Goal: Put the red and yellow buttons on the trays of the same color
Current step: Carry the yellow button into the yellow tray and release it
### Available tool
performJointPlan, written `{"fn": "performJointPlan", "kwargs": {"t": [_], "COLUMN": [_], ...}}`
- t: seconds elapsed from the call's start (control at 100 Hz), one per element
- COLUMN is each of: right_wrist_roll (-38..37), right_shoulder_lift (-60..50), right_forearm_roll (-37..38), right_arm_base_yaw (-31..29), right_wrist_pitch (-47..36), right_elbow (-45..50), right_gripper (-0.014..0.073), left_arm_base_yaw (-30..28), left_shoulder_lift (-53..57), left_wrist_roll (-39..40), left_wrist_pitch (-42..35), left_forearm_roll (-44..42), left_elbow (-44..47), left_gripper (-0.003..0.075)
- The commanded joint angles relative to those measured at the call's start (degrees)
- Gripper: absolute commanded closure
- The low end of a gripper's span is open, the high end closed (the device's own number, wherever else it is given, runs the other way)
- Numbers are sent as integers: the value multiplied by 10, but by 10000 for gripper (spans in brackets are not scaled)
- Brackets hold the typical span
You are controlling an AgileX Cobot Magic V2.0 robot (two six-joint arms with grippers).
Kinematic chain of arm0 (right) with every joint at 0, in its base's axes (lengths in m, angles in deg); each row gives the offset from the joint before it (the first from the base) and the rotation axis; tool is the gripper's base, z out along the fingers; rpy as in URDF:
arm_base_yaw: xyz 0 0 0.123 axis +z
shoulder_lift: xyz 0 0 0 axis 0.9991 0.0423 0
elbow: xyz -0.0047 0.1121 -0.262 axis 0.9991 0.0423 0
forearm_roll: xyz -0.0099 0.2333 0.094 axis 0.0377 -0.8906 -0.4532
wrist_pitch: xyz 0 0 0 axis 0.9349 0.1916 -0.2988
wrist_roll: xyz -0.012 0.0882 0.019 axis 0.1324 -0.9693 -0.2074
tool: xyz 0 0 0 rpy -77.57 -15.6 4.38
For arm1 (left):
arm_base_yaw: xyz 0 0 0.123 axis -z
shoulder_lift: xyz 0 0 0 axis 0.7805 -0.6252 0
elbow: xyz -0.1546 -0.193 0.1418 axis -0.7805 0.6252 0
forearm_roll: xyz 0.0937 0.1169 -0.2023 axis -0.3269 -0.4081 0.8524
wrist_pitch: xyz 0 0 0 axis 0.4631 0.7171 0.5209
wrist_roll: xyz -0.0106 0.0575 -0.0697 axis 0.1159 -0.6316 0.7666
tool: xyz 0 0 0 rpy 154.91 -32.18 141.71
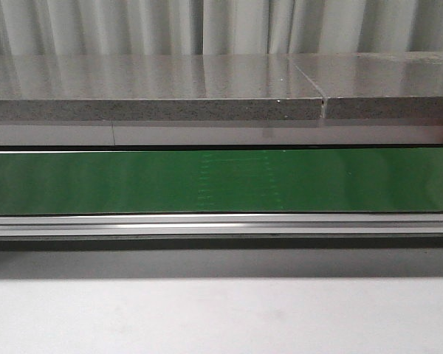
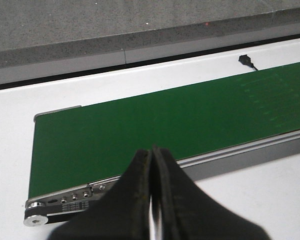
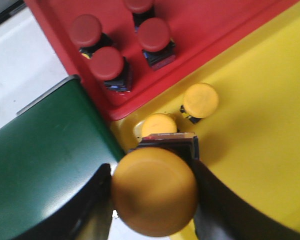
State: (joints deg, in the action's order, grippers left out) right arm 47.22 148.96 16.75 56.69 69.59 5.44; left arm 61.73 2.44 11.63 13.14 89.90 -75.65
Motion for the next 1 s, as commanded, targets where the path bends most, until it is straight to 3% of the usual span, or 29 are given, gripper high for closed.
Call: {"fn": "performJointPlan", "kwargs": {"t": [0.0, 0.51, 0.99], "right_wrist_roll": [-12, -55, -57], "right_shoulder_lift": [-2, 10, 82], "right_forearm_roll": [4, 8, 3], "right_arm_base_yaw": [-27, -89, -94], "right_wrist_pitch": [-32, -188, -209], "right_elbow": [-12, 119, 124], "right_gripper": [429, 429, 429], "left_arm_base_yaw": [5, 5, 5], "left_shoulder_lift": [-4, -4, -4], "left_wrist_roll": [6, 6, 6], "left_wrist_pitch": [-41, -41, -41], "left_forearm_roll": [5, 5, 5], "left_elbow": [-14, -14, -14], "left_gripper": [741, 741, 741]}}
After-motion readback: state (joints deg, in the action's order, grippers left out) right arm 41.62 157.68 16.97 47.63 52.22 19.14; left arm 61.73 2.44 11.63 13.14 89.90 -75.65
